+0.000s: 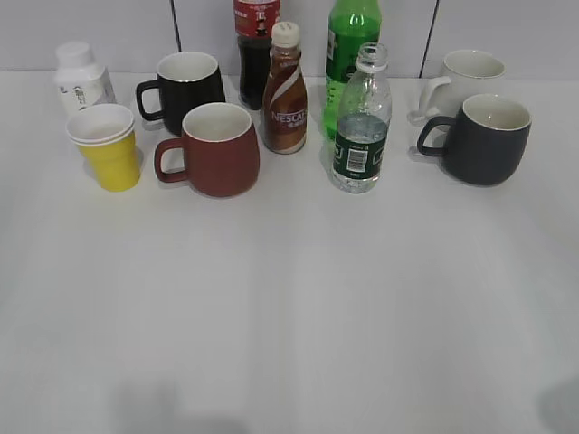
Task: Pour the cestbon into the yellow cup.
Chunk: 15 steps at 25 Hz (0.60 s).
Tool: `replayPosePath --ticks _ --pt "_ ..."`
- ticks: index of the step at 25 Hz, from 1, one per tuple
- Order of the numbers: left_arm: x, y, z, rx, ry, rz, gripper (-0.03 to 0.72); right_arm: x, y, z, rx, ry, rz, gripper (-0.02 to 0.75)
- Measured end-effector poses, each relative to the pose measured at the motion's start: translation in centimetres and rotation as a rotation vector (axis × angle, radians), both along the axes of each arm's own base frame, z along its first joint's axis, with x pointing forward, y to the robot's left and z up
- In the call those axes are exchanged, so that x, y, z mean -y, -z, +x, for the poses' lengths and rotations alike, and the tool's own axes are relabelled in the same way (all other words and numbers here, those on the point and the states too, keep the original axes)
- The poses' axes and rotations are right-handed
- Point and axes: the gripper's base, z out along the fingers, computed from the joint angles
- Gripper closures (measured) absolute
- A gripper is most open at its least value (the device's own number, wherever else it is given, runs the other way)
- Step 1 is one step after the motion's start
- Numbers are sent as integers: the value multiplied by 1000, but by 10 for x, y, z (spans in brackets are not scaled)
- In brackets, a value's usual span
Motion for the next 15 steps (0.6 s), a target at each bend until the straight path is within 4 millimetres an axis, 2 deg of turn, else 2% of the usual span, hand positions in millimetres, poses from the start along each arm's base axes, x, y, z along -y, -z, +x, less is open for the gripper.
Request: replayPosePath --ticks 15 --pt "3 0 -1 -6 23 -28 153 1 0 0 3 4 -7 164"
